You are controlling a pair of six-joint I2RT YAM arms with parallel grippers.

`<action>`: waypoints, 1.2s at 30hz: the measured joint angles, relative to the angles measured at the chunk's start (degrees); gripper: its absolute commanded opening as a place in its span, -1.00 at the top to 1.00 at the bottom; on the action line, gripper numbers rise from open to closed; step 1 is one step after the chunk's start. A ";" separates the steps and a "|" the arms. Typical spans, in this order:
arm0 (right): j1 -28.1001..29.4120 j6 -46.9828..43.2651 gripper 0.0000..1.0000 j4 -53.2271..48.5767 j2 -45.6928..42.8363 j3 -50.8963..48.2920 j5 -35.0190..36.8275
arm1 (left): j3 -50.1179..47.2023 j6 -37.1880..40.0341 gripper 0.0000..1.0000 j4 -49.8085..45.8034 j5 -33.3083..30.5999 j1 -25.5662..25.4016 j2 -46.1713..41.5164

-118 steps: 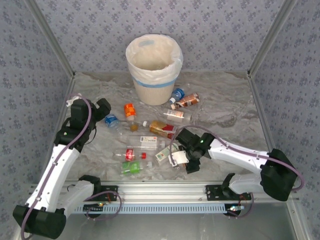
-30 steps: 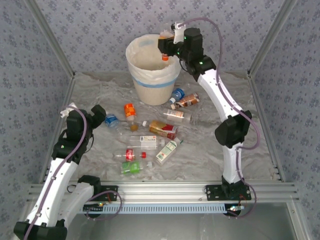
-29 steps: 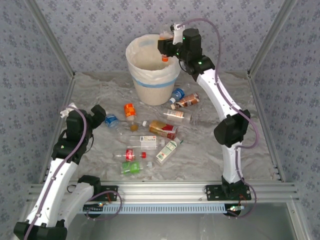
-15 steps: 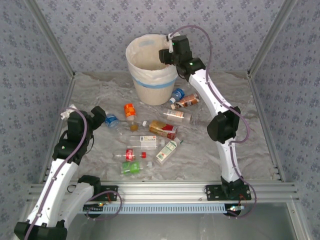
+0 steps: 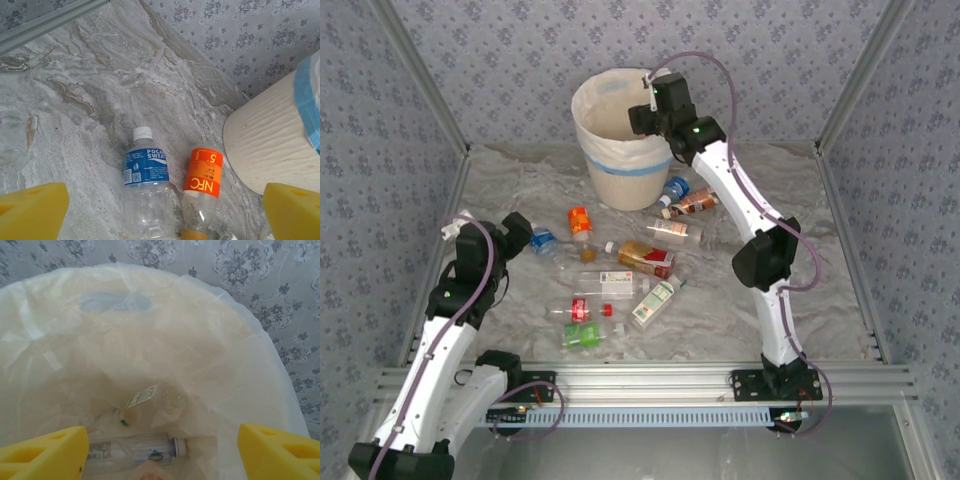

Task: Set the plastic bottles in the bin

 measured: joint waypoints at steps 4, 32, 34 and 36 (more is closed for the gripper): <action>1.92 -1.11 -0.68 0.68 -6.19 -5.38 0.48 | -0.07 -0.66 -0.99 -0.02 0.09 0.00 0.00; 1.62 2.27 -1.00 17.75 -49.11 -68.89 -0.31 | 1.79 -15.56 -0.99 -25.62 10.67 -20.11 7.43; 1.36 2.27 -1.00 18.67 -50.14 -71.28 -0.15 | 1.68 -18.21 -0.99 -27.47 11.52 -24.59 7.96; 1.16 2.27 -1.00 19.85 -50.88 -73.50 -0.17 | 1.40 -19.89 -0.99 -28.83 12.11 -29.77 8.59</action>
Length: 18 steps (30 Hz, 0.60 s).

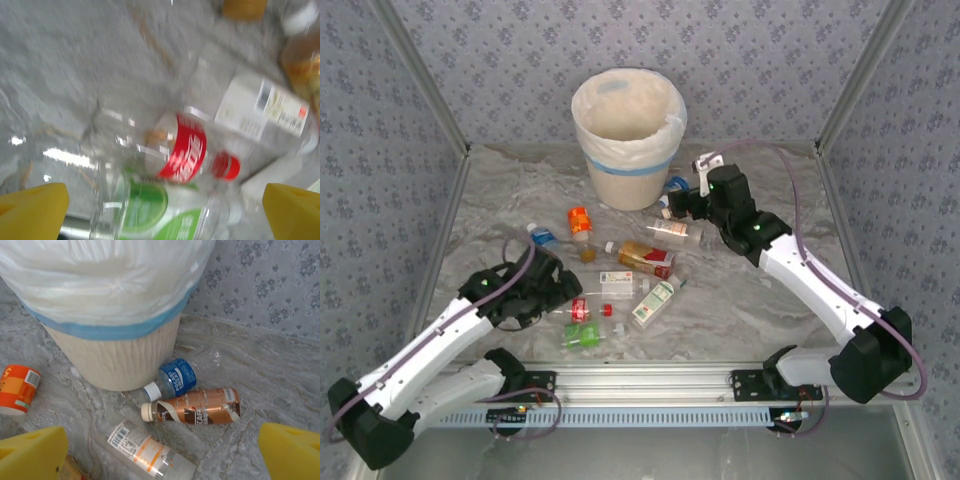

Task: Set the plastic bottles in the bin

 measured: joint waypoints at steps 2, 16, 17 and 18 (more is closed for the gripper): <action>-0.31 0.02 -1.00 0.68 -0.33 -1.84 -0.02 | -0.28 -0.02 -0.99 -0.42 -0.15 -5.84 0.90; -3.37 1.97 -1.00 4.20 -1.16 -4.55 -0.39 | -1.53 14.58 -0.99 6.84 -7.23 -29.22 17.27; -3.63 2.19 -1.00 4.26 -1.18 -4.55 -0.42 | -1.66 15.28 -0.99 7.13 -7.80 -30.40 18.23; -3.85 2.36 -1.00 4.33 -1.22 -4.57 -0.42 | -1.77 15.63 -0.99 7.17 -8.48 -31.39 18.88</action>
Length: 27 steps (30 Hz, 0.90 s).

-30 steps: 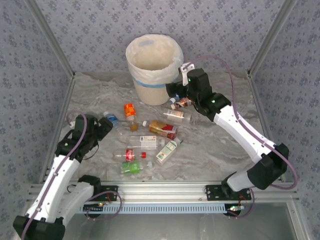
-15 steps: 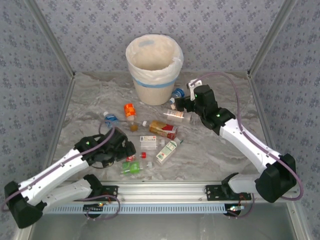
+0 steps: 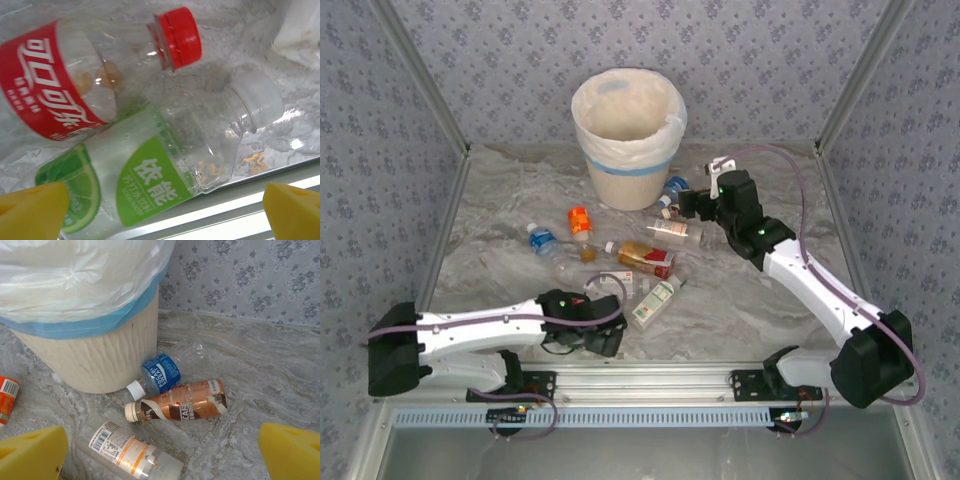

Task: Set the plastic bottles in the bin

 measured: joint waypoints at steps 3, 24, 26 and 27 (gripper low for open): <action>-0.46 0.50 -1.00 0.07 0.00 0.00 0.00 | -1.14 0.42 -0.99 -0.15 -2.25 -1.99 1.07; -1.20 2.64 -0.99 0.15 0.42 -0.09 0.00 | -11.28 -0.61 -0.99 6.49 -8.74 17.90 -0.59; -1.20 2.71 -0.99 0.15 0.50 -0.09 0.02 | -12.39 0.17 -0.99 7.82 -7.28 18.82 -2.43; -1.20 2.84 -0.99 0.15 0.52 -0.09 0.00 | -12.87 0.42 -0.99 8.17 -6.97 18.99 -3.15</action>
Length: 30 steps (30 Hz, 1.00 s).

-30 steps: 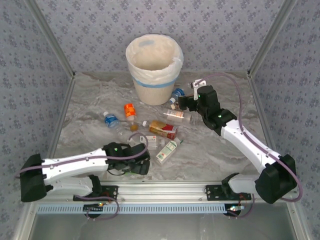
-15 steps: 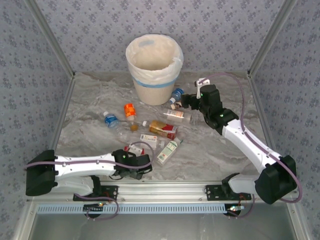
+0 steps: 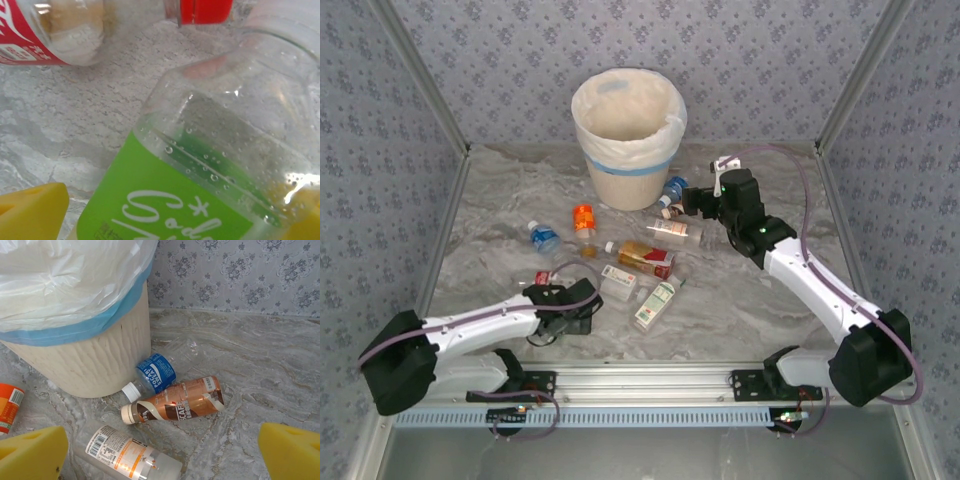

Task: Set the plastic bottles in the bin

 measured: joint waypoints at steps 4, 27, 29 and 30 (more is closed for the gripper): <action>0.00 0.85 -0.99 0.00 0.24 0.00 0.00 | -1.95 1.03 -0.85 0.70 0.33 0.24 -2.60; -0.11 2.43 -0.99 0.04 1.42 0.59 0.02 | 3.67 11.04 0.39 5.57 9.25 -0.96 -6.19; -0.11 2.69 -0.99 0.07 1.42 0.61 0.02 | 5.25 12.22 0.40 5.66 8.94 -0.98 -9.11; -0.11 2.80 -0.99 0.09 1.42 0.61 0.00 | 6.10 12.70 0.40 5.68 8.74 -0.96 -10.16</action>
